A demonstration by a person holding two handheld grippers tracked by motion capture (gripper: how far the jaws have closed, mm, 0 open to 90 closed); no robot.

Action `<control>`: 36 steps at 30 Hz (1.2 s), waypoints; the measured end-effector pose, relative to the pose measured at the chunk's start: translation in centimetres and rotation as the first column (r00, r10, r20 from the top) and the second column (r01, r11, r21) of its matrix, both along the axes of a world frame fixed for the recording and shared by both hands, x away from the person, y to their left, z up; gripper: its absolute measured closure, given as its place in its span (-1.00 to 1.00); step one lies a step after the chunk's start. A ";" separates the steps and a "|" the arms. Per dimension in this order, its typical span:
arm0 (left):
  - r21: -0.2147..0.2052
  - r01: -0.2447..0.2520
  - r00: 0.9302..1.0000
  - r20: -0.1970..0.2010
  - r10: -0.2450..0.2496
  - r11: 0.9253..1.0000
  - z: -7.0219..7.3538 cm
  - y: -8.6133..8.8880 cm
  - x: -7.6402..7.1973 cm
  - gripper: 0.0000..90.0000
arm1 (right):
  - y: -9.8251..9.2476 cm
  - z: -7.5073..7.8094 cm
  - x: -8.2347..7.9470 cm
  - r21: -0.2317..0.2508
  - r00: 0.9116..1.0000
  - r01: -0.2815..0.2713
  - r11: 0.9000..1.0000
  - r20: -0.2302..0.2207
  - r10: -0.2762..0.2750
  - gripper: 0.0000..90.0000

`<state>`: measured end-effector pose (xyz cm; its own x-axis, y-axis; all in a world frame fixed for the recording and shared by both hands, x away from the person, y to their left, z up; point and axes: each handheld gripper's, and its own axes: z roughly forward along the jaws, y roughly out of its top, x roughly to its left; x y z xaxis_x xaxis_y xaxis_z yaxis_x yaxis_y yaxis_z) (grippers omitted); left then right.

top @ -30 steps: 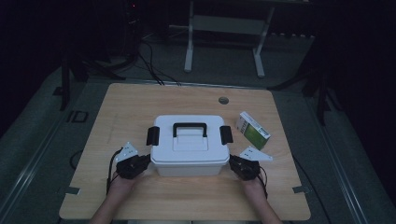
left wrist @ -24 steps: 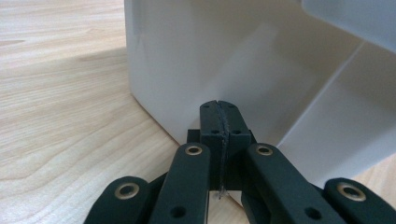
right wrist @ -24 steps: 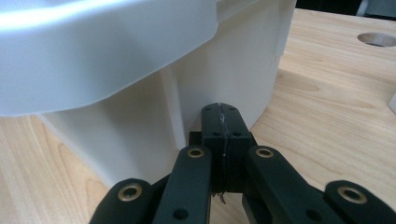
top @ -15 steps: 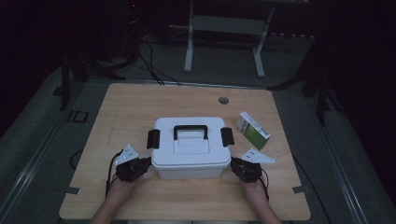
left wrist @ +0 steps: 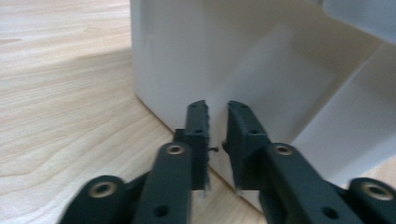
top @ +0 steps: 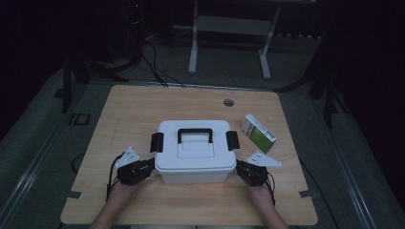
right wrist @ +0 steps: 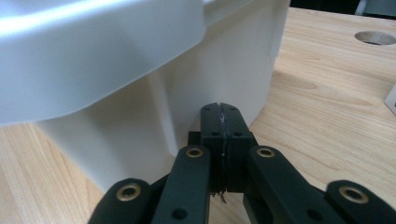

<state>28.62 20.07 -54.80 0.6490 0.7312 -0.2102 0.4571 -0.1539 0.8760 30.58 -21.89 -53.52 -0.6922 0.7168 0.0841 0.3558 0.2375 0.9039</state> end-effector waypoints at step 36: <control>0.191 0.108 0.970 -0.234 -0.062 0.976 1.9 3.7 1.7 -0.23 | -5.4 -0.2 -0.6 0.056 0.999 0.046 0.997 0.016 -0.047 -0.70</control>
